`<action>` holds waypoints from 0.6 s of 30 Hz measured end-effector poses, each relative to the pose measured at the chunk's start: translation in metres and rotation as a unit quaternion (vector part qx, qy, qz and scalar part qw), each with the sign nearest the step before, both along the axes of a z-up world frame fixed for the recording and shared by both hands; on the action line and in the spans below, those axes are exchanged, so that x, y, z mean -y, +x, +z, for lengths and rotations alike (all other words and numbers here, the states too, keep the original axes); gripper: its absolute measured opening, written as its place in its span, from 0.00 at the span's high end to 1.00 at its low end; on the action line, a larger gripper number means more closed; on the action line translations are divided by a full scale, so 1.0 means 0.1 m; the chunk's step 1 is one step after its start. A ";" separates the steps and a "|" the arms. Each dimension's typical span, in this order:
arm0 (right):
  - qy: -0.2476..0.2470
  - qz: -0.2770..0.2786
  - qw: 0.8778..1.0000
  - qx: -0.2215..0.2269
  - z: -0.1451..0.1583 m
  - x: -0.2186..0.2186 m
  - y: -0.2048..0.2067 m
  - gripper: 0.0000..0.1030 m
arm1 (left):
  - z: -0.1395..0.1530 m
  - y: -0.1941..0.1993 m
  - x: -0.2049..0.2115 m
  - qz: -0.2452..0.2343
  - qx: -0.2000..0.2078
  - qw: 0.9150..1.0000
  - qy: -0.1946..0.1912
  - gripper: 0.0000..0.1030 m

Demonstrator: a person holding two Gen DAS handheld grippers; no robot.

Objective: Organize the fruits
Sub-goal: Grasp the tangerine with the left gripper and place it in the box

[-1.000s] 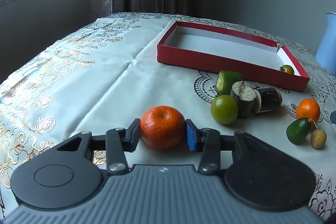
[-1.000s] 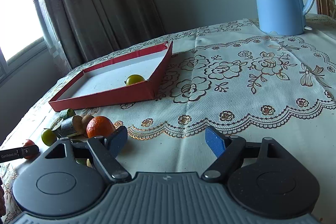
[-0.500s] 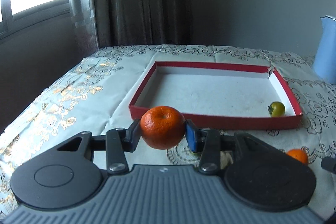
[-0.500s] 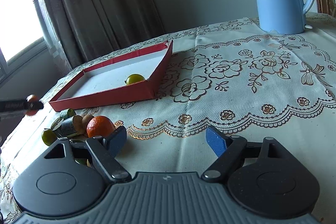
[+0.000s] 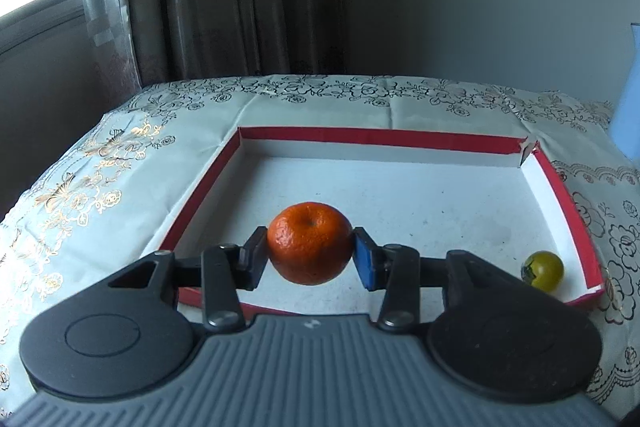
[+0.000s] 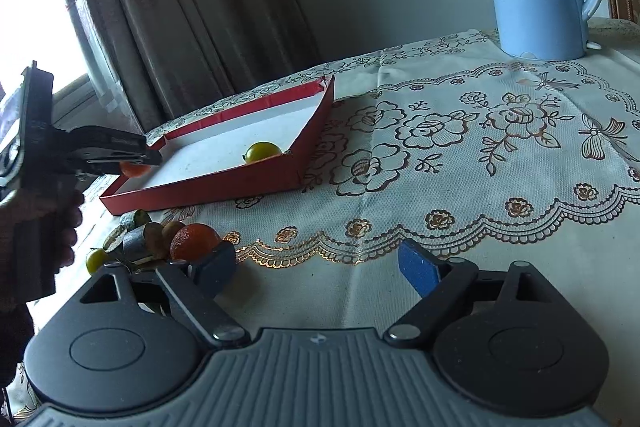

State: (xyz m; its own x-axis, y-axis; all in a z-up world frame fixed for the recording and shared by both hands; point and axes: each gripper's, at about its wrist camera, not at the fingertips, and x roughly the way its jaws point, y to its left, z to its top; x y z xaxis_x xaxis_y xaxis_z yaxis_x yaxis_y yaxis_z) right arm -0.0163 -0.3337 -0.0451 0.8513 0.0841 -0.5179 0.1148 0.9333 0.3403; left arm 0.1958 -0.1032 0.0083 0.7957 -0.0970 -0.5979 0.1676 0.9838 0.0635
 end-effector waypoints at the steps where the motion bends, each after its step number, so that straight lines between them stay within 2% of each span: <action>1: 0.001 0.000 1.000 0.000 0.00 0.00 0.00 0.13 | -0.04 0.03 0.01 0.003 -0.005 1.000 0.003 0.60; 3: 0.002 0.001 1.000 0.000 0.00 0.00 0.00 0.13 | -0.10 0.06 0.01 0.006 -0.012 1.000 0.006 0.59; 5: 0.002 0.001 1.000 0.000 0.00 0.00 0.01 0.13 | -0.12 0.04 0.01 0.011 -0.004 1.000 0.017 0.51; 7: 0.002 0.001 1.000 0.000 0.00 0.00 0.01 0.12 | -0.10 0.00 0.00 0.016 0.010 1.000 0.023 0.28; 11: 0.004 0.001 1.000 0.001 0.00 0.01 0.01 0.12 | 0.00 -0.15 -0.02 0.011 0.030 0.999 0.034 0.24; 15: 0.010 0.002 1.000 0.002 -0.01 0.02 0.00 0.12 | 0.09 -0.40 -0.16 0.008 0.039 0.999 0.025 0.02; 18: 0.017 0.001 1.000 0.006 -0.01 0.04 -0.01 0.12 | 0.09 -0.69 -0.37 0.008 0.047 0.999 0.015 0.00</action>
